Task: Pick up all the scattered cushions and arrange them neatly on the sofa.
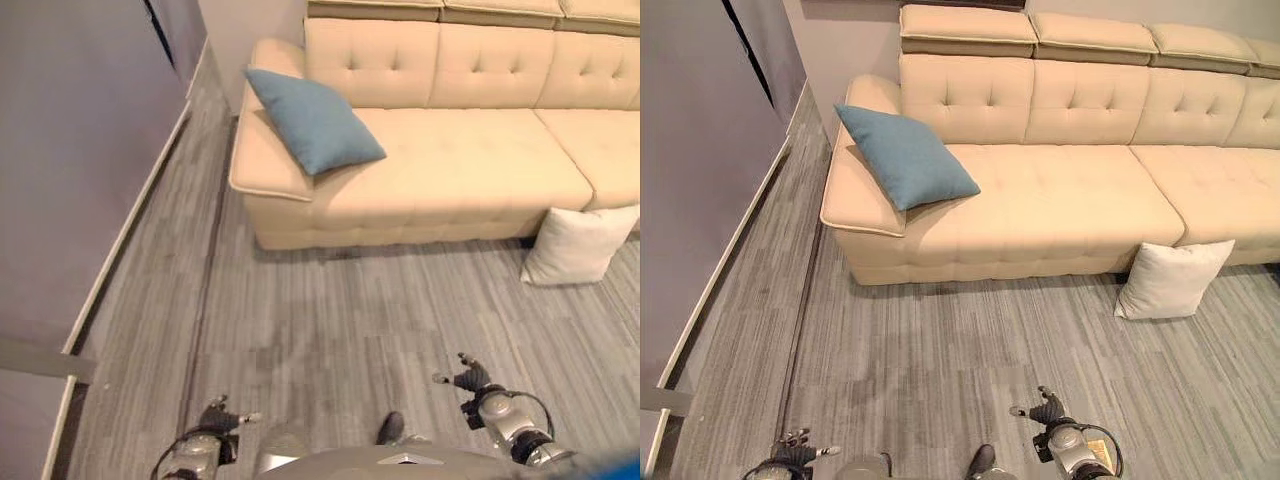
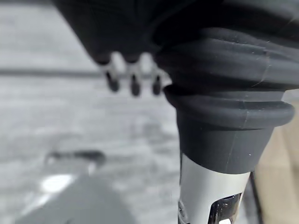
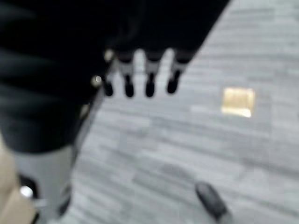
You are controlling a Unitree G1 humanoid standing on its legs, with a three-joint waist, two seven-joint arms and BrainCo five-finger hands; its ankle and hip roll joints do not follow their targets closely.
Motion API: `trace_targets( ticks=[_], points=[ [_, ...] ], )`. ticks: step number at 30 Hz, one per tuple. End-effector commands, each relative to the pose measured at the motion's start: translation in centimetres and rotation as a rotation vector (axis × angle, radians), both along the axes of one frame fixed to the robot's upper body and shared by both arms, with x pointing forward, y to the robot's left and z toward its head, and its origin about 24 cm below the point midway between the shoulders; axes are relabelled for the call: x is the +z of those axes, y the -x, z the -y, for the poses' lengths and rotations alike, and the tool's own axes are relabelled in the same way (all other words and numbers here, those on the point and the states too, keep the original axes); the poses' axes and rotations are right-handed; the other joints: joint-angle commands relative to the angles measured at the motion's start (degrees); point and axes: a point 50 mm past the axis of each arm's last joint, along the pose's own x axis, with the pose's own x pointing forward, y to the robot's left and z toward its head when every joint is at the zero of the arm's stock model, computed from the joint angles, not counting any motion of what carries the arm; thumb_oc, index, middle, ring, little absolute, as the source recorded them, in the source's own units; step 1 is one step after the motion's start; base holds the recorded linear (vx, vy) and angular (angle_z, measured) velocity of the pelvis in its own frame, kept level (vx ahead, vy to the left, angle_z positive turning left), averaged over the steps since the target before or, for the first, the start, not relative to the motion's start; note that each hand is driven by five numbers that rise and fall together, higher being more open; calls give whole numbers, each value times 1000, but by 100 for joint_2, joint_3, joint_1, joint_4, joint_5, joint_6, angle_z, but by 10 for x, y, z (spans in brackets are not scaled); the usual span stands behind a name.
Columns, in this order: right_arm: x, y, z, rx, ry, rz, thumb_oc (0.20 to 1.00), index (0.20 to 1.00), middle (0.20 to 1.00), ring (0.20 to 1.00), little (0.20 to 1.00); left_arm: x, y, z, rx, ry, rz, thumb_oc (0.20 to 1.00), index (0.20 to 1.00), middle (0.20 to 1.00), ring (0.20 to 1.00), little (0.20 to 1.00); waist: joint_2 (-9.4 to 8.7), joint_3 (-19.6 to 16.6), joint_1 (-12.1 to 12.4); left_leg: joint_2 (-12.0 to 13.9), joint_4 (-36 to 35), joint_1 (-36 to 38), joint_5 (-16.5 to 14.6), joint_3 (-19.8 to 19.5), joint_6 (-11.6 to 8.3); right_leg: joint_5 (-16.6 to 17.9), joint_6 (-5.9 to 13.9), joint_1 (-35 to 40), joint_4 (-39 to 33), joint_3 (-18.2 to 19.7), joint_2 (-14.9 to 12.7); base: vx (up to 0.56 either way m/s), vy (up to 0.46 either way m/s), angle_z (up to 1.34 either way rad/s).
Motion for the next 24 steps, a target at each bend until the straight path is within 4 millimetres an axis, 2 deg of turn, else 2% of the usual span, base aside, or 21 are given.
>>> trace_targets(
  ticks=[1,2,3,4,5,7,11,12,14,15,16,17,18,20,22,23,24],
  points=[
    [8,-7,18,-34,42,39,1000,1000,1000,1000,1000,12,-30,-1,-45,-38,101,1000,1000,1000,1000,1000,2,437,138,-268,-364,25,-110,52,121,-639,497,166,348,9,-8,185,-87,0],
    [7,-5,19,-37,47,32,1000,1000,1000,1000,1000,12,-30,0,-48,-34,100,1000,1000,1000,1000,1000,-49,421,161,-382,-581,-77,-244,124,183,-649,527,221,276,0,7,203,-61,8],
    [6,-4,20,-39,52,27,1000,1000,1000,1000,1000,11,-29,0,-50,-35,95,1000,1000,1000,1000,1000,-78,400,182,-449,-829,-204,-234,201,213,-673,564,280,200,-25,35,260,-28,15],
    [5,-1,20,-37,57,20,1000,1000,1000,1000,1000,11,-27,-2,-49,-42,87,1000,1000,1000,1000,1000,-100,375,234,-479,-1337,-410,51,352,217,-717,597,386,114,-16,140,193,-7,12],
    [5,-1,20,-37,57,19,1000,1000,1000,1000,1000,11,-27,-3,-49,-42,87,1000,1000,1000,1000,1000,-107,373,233,-487,-1361,-401,66,354,217,-716,597,384,113,-16,134,198,14,13],
    [5,-1,17,-30,56,19,1000,1000,1000,1000,1000,12,-25,-7,-39,-53,88,1000,1000,1000,1000,1000,-119,374,334,-474,-1733,-609,461,401,157,-795,607,523,74,57,269,186,34,13],
    [2,0,8,-4,37,11,1000,1000,1000,1000,1000,10,-16,-13,-15,-58,64,1000,1000,1000,1000,1000,-208,324,437,-591,-1959,-378,451,252,228,-894,613,560,252,149,321,205,98,-25],
    [1,-2,2,1,18,14,1000,1000,1000,1000,1000,10,-10,-19,-1,-67,47,1000,1000,1000,1000,1000,-276,278,494,-737,-2009,-286,514,126,300,-848,683,479,606,129,271,175,174,-27],
    [1,-3,-1,7,12,17,1000,1000,1000,1000,1000,9,-9,-20,1,-66,41,1000,1000,1000,1000,1000,-289,263,502,-755,-2062,-168,474,120,337,-845,728,461,809,160,244,204,182,-7],
    [1,-4,-6,23,-1,16,1000,1000,1000,1000,1000,9,-5,-23,-18,-78,21,1000,1000,1000,1000,1000,-311,194,510,-839,-2147,111,319,98,478,-725,930,287,1465,213,99,218,203,-9],
    [1,-6,-7,29,-5,17,1000,1000,1000,1000,1000,10,-6,-25,-26,-83,21,1000,1000,1000,1000,1000,-287,202,464,-850,-2178,227,278,78,538,-564,1040,140,1836,245,11,218,204,-9],
    [1,-6,-7,29,-5,17,1000,1000,1000,1000,1000,10,-6,-25,-26,-83,21,1000,1000,1000,1000,1000,-288,202,465,-852,-2180,228,278,80,539,-566,1042,138,1840,247,8,113,147,-18],
    [2,-9,-9,38,-11,26,1000,1000,1000,1000,1000,11,-7,-25,-37,-87,23,1000,1000,1000,1000,1000,-248,221,406,-881,-2192,333,220,68,619,-353,1188,-12,2224,298,-51,117,153,-4],
    [6,-16,-12,46,-25,51,1000,1000,1000,1000,1000,12,-8,-26,-42,-92,32,1000,1000,1000,1000,1000,-63,224,286,-907,-2411,665,148,-61,773,-107,1312,-471,2990,464,-54,228,225,7],
    [7,-17,-12,48,-24,54,1000,1000,1000,1000,1000,12,-7,-26,-44,-90,32,1000,1000,1000,1000,1000,-20,224,243,-930,-2482,755,155,-142,786,-131,1266,-581,2884,516,-28,217,93,14],
    [9,-20,-11,52,-20,64,1000,1000,1000,1000,1000,11,-10,-22,-57,-83,36,1000,1000,1000,1000,1000,27,239,160,-1002,-2572,902,126,-284,793,-319,1102,-657,2357,563,-30,294,41,31],
    [10,-22,-9,49,-18,73,1000,1000,1000,1000,1000,12,-12,-22,-61,-83,40,1000,1000,1000,1000,1000,39,241,129,-1007,-2577,936,90,-325,785,-406,1019,-695,2088,612,-34,309,6,41]
  ],
)
